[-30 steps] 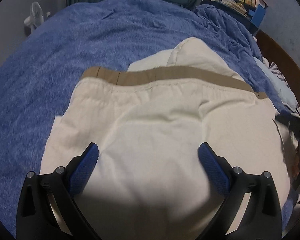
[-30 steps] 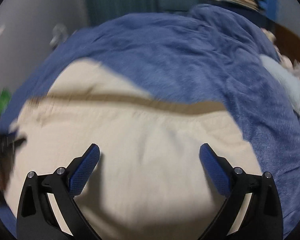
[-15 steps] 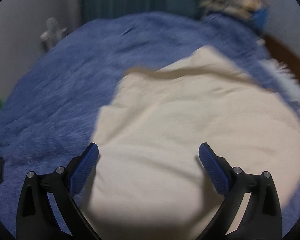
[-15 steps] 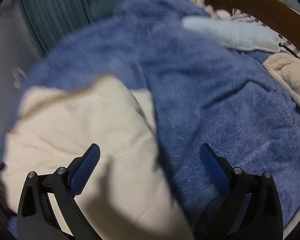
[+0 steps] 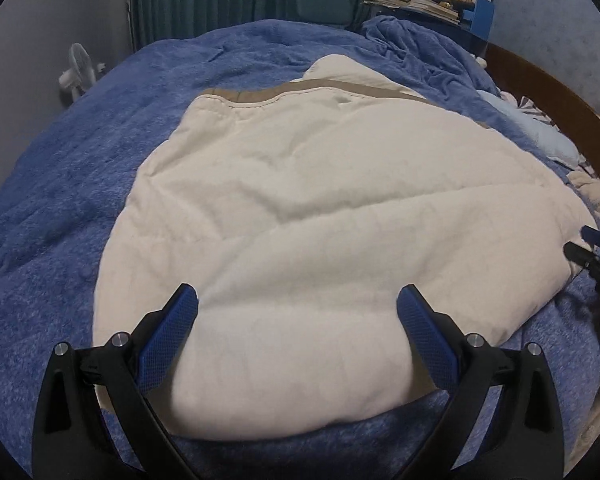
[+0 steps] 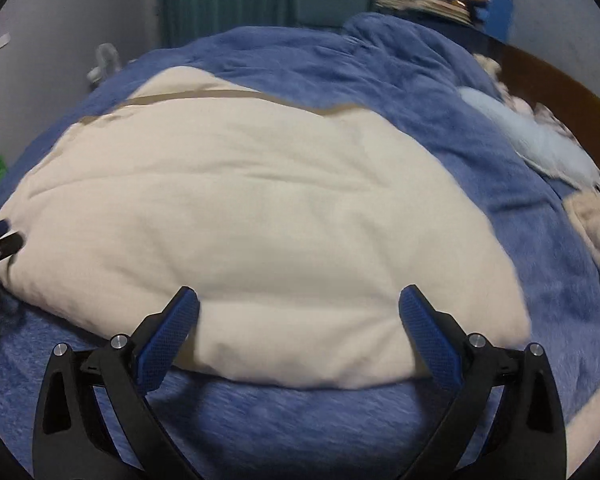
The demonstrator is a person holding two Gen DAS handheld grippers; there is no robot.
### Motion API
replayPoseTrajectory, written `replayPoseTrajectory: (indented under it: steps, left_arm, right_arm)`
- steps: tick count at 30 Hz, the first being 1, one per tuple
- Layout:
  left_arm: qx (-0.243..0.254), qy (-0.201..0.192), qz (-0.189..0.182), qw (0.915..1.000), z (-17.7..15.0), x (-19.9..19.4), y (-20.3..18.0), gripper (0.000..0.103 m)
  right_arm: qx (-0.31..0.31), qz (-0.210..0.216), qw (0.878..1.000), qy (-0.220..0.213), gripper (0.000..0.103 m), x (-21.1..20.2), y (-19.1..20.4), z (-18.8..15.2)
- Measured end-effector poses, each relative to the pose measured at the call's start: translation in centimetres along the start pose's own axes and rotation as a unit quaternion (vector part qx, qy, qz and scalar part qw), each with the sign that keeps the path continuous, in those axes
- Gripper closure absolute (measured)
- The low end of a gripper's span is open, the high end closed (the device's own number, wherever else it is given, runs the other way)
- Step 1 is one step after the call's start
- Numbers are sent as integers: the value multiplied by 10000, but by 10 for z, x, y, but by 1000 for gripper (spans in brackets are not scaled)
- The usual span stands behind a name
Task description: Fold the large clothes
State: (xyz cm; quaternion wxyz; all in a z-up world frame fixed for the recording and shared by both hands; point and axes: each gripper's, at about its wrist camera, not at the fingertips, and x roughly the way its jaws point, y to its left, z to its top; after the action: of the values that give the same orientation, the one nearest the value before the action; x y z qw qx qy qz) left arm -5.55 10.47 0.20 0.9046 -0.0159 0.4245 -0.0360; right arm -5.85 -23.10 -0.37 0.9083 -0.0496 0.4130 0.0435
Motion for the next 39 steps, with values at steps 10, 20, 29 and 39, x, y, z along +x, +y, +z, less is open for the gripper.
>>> replayPoseTrajectory:
  steps: [10,20,29,39]
  left_arm:
    - [-238,-5,143,9996,-12,-13,12,7]
    - [-372,-461,137,9981,-34,-50,-4,7]
    - [-63,-529,359,9979,-67,-70,-39,7]
    - [575,-456,473,9962,-80,-66,-69,7]
  right_arm:
    - [2056,-205,9782,225,7,3,-92,-16]
    - [479,48,9945,-928,7,-55,-8,-29]
    - [-241,77,9968,-764,7,-72,54,-73]
    - [-143,-173,9966,-798,7,-65,63,-80]
